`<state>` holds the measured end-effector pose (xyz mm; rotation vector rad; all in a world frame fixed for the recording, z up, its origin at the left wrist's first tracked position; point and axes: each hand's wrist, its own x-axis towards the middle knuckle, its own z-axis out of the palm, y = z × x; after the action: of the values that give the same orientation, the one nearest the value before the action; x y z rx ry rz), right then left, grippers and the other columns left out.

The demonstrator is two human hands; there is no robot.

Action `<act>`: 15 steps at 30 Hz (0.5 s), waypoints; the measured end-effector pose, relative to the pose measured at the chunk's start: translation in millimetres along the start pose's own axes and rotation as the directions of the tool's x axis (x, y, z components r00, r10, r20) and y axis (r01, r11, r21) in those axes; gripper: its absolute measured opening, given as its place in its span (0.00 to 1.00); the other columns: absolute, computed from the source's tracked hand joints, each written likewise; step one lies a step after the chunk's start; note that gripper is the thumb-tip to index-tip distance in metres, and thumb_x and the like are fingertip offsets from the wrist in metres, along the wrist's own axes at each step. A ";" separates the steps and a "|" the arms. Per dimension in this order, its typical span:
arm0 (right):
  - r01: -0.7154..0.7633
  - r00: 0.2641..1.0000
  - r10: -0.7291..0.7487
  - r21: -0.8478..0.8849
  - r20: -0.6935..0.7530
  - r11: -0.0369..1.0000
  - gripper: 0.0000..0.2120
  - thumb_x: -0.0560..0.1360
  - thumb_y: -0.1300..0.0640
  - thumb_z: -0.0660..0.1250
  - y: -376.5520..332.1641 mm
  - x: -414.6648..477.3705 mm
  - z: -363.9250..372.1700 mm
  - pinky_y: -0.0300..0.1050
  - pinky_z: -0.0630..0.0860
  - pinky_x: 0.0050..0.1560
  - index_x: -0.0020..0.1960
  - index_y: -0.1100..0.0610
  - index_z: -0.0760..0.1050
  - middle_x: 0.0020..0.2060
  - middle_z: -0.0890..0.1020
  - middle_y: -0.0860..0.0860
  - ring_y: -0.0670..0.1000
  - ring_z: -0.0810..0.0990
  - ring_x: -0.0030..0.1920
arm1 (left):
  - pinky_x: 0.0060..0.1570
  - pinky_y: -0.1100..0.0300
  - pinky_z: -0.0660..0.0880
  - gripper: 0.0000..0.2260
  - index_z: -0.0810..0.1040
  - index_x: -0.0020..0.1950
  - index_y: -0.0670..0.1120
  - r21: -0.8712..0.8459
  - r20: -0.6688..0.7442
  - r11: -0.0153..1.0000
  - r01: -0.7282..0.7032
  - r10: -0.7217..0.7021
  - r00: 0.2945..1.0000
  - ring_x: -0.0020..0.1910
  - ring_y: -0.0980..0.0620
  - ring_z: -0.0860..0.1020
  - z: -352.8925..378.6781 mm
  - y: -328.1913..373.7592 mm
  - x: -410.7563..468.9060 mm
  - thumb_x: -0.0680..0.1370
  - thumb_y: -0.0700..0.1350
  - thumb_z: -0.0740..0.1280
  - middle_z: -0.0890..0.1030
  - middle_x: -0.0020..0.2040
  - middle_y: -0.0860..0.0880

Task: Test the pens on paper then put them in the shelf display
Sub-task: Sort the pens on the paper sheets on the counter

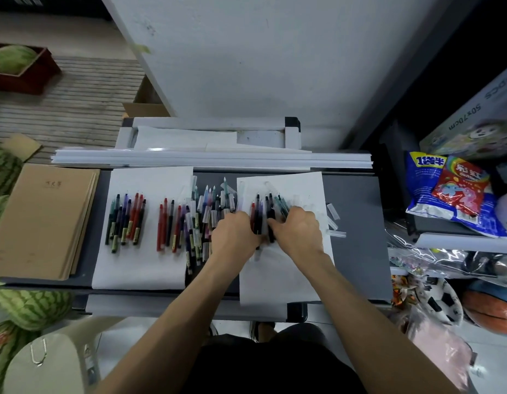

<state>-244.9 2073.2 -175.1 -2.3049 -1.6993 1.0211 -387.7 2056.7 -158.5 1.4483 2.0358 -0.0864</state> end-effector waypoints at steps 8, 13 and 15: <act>0.039 0.997 -0.032 -0.093 0.075 0.995 0.12 0.74 0.52 0.69 -23.2 4.6 3.3 0.49 0.79 0.39 0.38 0.54 0.67 0.44 0.79 0.56 0.60 0.81 0.43 | 0.27 0.58 0.69 0.12 0.76 0.42 0.42 -0.001 -0.010 0.996 -0.087 0.087 0.996 0.32 0.48 0.73 -2.4 2.9 -0.2 0.77 0.50 0.70 0.75 0.36 0.46; 0.037 0.992 -0.034 -0.023 0.118 0.999 0.16 0.71 0.47 0.71 -20.5 2.5 5.5 0.46 0.74 0.37 0.36 0.52 0.66 0.39 0.77 0.53 0.59 0.80 0.41 | 0.26 0.58 0.69 0.12 0.74 0.38 0.40 -0.047 0.031 0.992 -0.113 0.115 0.993 0.30 0.45 0.76 -1.1 -1.2 -0.7 0.76 0.46 0.70 0.78 0.34 0.43; 0.054 0.990 -0.055 0.009 0.130 0.998 0.16 0.71 0.48 0.72 -15.1 3.8 4.2 0.45 0.73 0.35 0.35 0.53 0.67 0.38 0.78 0.53 0.58 0.80 0.39 | 0.26 0.54 0.73 0.13 0.75 0.37 0.38 -0.082 0.062 0.988 -0.131 0.137 0.989 0.30 0.43 0.79 -2.2 -4.4 1.4 0.76 0.46 0.70 0.82 0.34 0.41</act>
<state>-259.0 2080.9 -173.3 -2.2200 -1.7931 1.1875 -392.8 2056.9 -158.8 1.5090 1.8621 0.0002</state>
